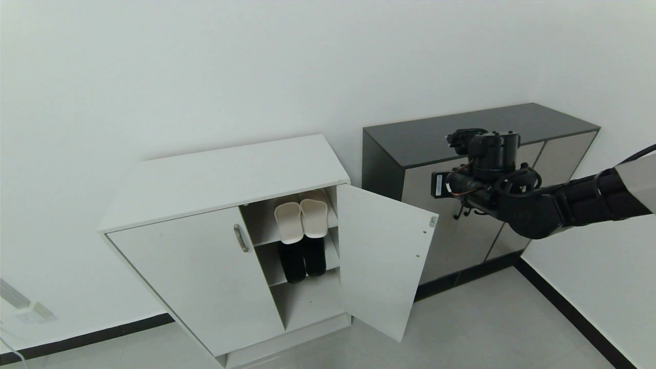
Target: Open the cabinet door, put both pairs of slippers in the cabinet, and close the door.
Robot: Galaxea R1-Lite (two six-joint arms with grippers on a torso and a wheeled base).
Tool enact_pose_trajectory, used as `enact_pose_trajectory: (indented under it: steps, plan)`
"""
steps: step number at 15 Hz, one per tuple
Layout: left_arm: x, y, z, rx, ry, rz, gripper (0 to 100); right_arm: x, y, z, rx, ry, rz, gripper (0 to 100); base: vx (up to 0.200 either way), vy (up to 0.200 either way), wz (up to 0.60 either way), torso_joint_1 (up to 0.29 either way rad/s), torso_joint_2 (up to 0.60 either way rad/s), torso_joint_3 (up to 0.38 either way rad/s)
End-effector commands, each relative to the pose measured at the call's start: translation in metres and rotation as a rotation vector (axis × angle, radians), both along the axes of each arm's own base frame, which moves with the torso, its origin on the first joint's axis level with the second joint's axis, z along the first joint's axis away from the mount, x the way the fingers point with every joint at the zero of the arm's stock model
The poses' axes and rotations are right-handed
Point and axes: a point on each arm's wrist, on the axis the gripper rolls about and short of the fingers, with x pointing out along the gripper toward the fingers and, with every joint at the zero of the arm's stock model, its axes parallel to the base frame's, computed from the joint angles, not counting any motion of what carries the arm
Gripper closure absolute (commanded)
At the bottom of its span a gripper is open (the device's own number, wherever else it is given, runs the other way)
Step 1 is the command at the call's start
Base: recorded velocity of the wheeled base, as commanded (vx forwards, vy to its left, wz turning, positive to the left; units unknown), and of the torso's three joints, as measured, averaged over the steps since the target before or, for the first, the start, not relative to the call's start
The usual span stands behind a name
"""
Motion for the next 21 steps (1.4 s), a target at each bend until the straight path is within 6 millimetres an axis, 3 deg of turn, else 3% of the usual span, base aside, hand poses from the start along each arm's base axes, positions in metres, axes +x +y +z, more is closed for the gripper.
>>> enact_pose_trajectory:
  steps: [1,4,21]
  plan:
    - [0.000,0.000,0.000,0.000,0.000,0.000,100,0.013,0.002,-0.020,-0.010,0.036,-0.004,100,0.000,0.000,0.00,0.000,0.00,0.000]
    - [0.000,0.000,0.000,0.000,0.000,0.000,100,0.019,0.005,-0.035,-0.003,0.067,-0.005,100,0.000,0.000,0.00,0.000,0.00,0.000]
    - [0.000,0.000,0.000,0.006,0.000,0.004,100,0.029,0.004,-0.058,0.040,0.127,0.031,100,0.000,0.000,0.00,0.000,0.00,0.000]
